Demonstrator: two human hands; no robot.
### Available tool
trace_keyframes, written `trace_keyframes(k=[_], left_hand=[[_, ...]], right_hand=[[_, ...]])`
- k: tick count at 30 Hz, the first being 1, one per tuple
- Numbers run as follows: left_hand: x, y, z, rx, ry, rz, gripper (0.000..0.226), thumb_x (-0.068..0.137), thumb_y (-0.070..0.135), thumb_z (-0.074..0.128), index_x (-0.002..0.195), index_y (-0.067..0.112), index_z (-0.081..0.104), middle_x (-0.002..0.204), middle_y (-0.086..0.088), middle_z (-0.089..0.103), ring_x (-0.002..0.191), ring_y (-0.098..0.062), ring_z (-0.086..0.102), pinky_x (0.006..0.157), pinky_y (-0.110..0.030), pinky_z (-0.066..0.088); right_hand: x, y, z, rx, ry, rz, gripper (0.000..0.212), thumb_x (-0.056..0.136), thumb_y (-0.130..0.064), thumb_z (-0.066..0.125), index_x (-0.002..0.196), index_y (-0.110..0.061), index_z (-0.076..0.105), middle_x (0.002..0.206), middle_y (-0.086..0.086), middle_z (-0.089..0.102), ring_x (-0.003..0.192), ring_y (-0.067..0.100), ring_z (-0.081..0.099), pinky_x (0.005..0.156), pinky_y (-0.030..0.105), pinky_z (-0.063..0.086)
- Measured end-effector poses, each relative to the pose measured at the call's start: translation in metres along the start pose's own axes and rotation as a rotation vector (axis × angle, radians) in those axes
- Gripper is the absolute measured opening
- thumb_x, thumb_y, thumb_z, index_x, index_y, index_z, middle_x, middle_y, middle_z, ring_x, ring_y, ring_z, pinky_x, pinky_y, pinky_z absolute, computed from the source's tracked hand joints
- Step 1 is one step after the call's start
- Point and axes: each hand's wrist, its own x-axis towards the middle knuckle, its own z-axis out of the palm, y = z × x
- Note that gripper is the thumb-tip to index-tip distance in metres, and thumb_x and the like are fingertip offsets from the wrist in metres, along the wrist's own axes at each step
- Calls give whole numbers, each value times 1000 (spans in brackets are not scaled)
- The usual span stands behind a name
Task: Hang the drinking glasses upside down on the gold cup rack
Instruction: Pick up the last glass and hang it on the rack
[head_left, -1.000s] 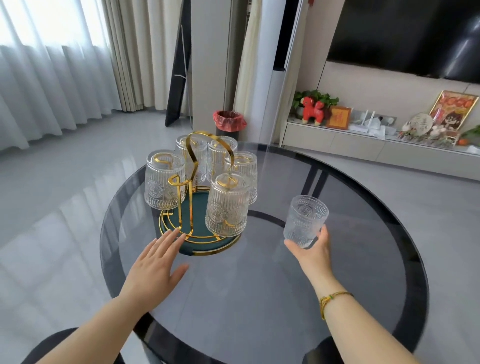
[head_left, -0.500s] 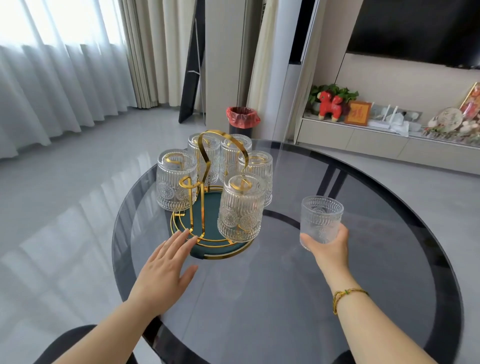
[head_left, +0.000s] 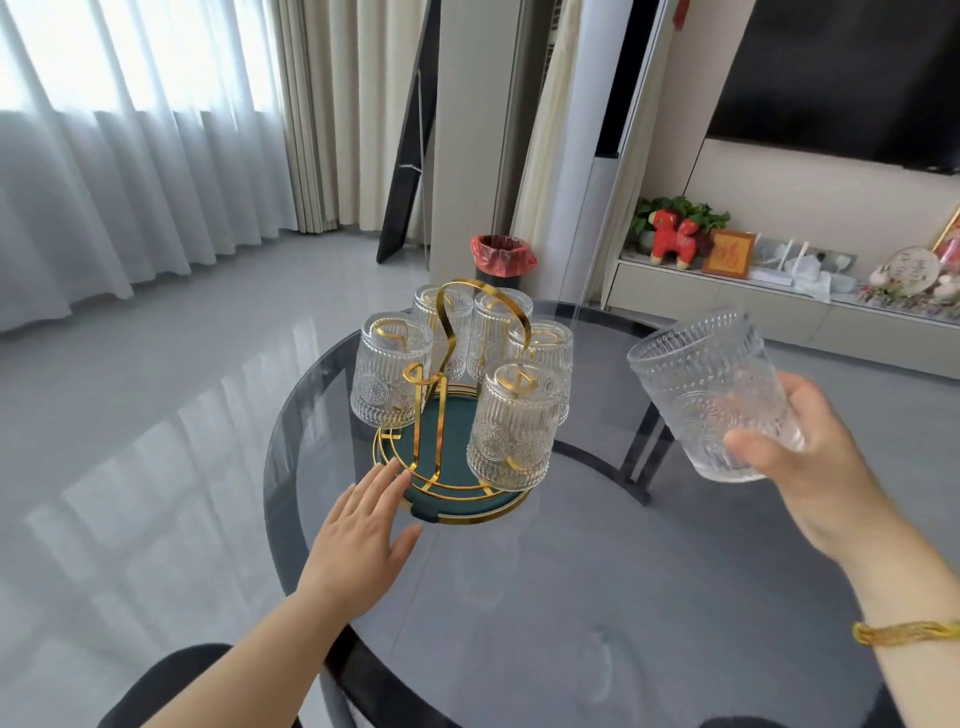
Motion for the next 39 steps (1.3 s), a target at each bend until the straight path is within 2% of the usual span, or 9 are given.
trace_keyframes(k=[5, 9, 11, 15, 21, 23, 27, 36, 39], left_hand=[[7, -5, -3, -33, -24, -29, 54, 92, 42, 32, 139, 27, 9, 154, 2, 5, 141, -13, 0, 114, -31, 0], [11, -13, -7, -62, -56, -4, 50, 92, 40, 32, 138, 31, 13, 153, 5, 6, 140, -12, -1, 114, -32, 0], [11, -15, -7, -78, -50, 1, 49, 93, 40, 32, 138, 31, 15, 153, 5, 7, 140, -12, 0, 114, -31, -1], [10, -17, -4, -76, -41, 15, 49, 92, 42, 30, 138, 32, 13, 153, 7, 5, 140, -10, 0, 113, -29, -2], [10, -19, -1, -71, -24, 25, 50, 92, 43, 28, 138, 32, 11, 153, 8, 4, 140, -9, 0, 114, -29, -1], [10, -19, -1, -68, -18, 30, 50, 92, 44, 28, 138, 32, 11, 153, 8, 4, 140, -8, 0, 114, -28, -2], [11, -20, -1, -80, -14, 30, 49, 92, 44, 27, 137, 32, 11, 153, 9, 5, 140, -9, 0, 113, -28, -3], [11, -20, -3, -107, 7, 24, 47, 93, 42, 26, 137, 33, 12, 153, 9, 9, 140, -9, 0, 111, -26, -5], [10, -19, -3, -106, 2, 23, 47, 93, 41, 25, 138, 33, 11, 153, 9, 9, 140, -9, 0, 111, -27, -4]], right_hand=[[2, -58, 16, -90, -188, -40, 60, 37, -21, 81, 87, -40, 53, 95, -18, 62, 92, -1, 57, 77, 25, 47], [8, -89, 44, -315, -245, -89, 54, 32, -46, 70, 81, -45, 47, 88, -33, 46, 70, -34, 42, 55, -6, 35], [13, -100, 60, -411, -288, -97, 55, 30, -53, 66, 80, -47, 45, 87, -33, 42, 66, -36, 38, 56, 3, 40], [30, -112, 90, -526, -346, -101, 51, 41, -51, 70, 82, -47, 40, 89, -28, 43, 76, -18, 46, 60, 15, 31], [56, -127, 125, -545, -427, -110, 63, 36, -58, 71, 89, -40, 43, 103, -5, 60, 95, 14, 58, 80, 35, 50], [63, -128, 132, -645, -457, -112, 66, 35, -58, 72, 91, -41, 42, 105, -4, 58, 94, 14, 57, 80, 37, 50], [69, -128, 150, -873, -502, -150, 73, 41, -58, 67, 104, -38, 35, 98, -12, 47, 86, 5, 48, 65, 23, 40], [78, -119, 172, -1015, -612, -159, 76, 61, -43, 72, 126, -32, 34, 132, -2, 43, 102, 11, 40, 80, 25, 31], [78, -107, 184, -1070, -650, -168, 83, 64, -40, 72, 133, -26, 27, 142, 1, 34, 121, 18, 39, 90, 28, 34]])
